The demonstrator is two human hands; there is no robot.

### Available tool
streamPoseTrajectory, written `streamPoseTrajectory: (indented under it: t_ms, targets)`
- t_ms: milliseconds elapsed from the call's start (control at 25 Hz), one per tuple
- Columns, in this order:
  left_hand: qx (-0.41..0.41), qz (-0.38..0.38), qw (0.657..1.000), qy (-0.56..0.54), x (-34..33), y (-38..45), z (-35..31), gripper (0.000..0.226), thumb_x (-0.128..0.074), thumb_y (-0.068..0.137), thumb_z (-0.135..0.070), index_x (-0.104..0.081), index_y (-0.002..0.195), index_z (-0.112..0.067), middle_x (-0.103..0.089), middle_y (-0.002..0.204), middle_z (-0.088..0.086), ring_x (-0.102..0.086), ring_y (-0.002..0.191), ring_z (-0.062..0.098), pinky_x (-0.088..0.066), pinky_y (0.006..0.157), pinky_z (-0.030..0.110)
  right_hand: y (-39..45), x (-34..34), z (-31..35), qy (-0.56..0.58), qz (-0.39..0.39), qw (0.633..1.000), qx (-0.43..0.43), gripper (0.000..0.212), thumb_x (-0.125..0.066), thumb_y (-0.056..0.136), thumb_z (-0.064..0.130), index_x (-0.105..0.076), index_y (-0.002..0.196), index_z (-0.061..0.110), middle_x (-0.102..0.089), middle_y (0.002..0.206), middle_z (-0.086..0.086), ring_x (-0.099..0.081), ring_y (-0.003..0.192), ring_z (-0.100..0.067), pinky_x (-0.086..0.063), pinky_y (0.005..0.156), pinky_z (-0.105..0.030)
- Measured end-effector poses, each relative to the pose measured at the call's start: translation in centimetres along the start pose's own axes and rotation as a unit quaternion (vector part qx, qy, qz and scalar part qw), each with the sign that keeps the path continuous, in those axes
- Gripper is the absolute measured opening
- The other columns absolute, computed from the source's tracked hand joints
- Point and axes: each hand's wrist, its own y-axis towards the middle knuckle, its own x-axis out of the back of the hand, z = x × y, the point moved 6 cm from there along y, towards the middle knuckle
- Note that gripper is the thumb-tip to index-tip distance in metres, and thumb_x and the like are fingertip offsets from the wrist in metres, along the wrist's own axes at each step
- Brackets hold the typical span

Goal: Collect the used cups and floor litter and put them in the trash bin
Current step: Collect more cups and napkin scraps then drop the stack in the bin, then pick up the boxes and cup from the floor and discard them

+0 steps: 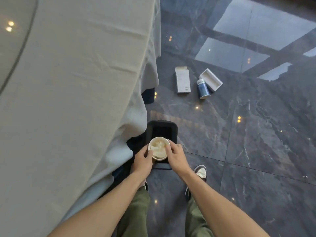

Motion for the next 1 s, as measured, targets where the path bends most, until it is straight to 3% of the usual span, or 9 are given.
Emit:
streamPoseTrajectory:
  t_ms: [120,200,280,400,520,680,800,1000]
  targets:
    - [0.014,-0.023,1.000,0.015,-1.4,3.6,0.5,0.039,-0.054,0.094,-0.029,-0.070,0.129,-0.034,-0.074,0.120,-0.006,-0.070,0.110,0.020,-0.058,0.097,0.048,3.6,0.2,-1.5,-0.032,-0.029,0.999,0.001,0.026,-0.048,0.102,0.033,-0.061,0.124,0.032,-0.061,0.113,-0.002,-0.060,0.102,-0.013,-0.054,0.090,-0.040]
    - [0.042,-0.019,0.999,0.011,-2.7,5.0,1.7,0.038,-0.057,0.097,-0.024,-0.069,0.133,-0.028,-0.074,0.123,-0.002,-0.070,0.111,0.022,-0.060,0.096,0.047,5.3,-0.3,-4.8,-0.027,-0.033,0.998,-0.038,0.020,-0.050,0.095,0.042,-0.057,0.114,0.038,-0.063,0.106,-0.004,-0.067,0.092,-0.021,-0.060,0.081,-0.049]
    - [0.074,-0.018,0.997,0.003,-4.0,5.5,3.3,0.033,-0.058,0.099,-0.019,-0.072,0.130,-0.019,-0.075,0.119,0.004,-0.072,0.107,0.025,-0.062,0.092,0.046,6.0,-0.6,-7.2,-0.021,-0.029,0.995,-0.094,0.017,-0.050,0.090,0.043,-0.058,0.103,0.037,-0.066,0.105,-0.008,-0.071,0.086,-0.028,-0.063,0.074,-0.049]
    - [0.155,-0.004,0.986,-0.054,-5.5,6.8,5.1,0.023,-0.058,0.101,-0.018,-0.074,0.111,-0.005,-0.075,0.109,0.016,-0.074,0.095,0.028,-0.064,0.088,0.043,7.2,-0.7,-8.4,0.012,-0.012,0.984,-0.179,0.024,-0.047,0.095,0.017,-0.068,0.105,0.014,-0.073,0.103,-0.014,-0.077,0.077,-0.034,-0.064,0.061,-0.038]
    - [0.199,0.025,0.975,-0.099,-6.9,7.5,5.5,0.027,-0.052,0.104,-0.012,-0.066,0.126,-0.006,-0.071,0.124,0.017,-0.073,0.109,0.029,-0.061,0.089,0.037,8.4,-2.1,-9.7,0.095,0.010,0.963,-0.250,0.029,-0.042,0.097,-0.001,-0.066,0.113,0.000,-0.073,0.100,-0.017,-0.075,0.071,-0.024,-0.066,0.071,-0.042]
    - [0.153,0.000,0.984,-0.091,-7.0,8.2,4.1,0.042,-0.050,0.108,-0.013,-0.051,0.150,-0.014,-0.057,0.148,0.008,-0.063,0.130,0.028,-0.054,0.107,0.044,9.0,-1.9,-9.4,0.132,0.010,0.964,-0.232,0.033,-0.040,0.103,-0.001,-0.057,0.131,0.005,-0.065,0.117,-0.016,-0.070,0.087,-0.018,-0.064,0.085,-0.042]
    - [0.093,-0.012,0.995,0.022,-6.4,7.1,1.3,0.043,-0.048,0.108,-0.018,-0.052,0.151,-0.020,-0.055,0.153,0.002,-0.056,0.138,0.022,-0.046,0.116,0.043,8.6,0.8,-8.4,0.075,0.015,0.978,-0.193,0.029,-0.043,0.104,0.007,-0.062,0.125,0.008,-0.069,0.110,-0.011,-0.070,0.101,-0.023,-0.060,0.095,-0.045]
    - [0.010,0.017,0.985,0.174,-7.3,3.3,-7.5,0.051,-0.051,0.108,-0.026,-0.041,0.158,-0.025,-0.049,0.158,0.001,-0.050,0.143,0.024,-0.041,0.115,0.039,6.7,8.8,-3.6,-0.067,0.055,0.991,-0.100,0.036,-0.050,0.101,0.022,-0.067,0.131,0.011,-0.070,0.129,-0.010,-0.064,0.121,-0.028,-0.050,0.106,-0.042]
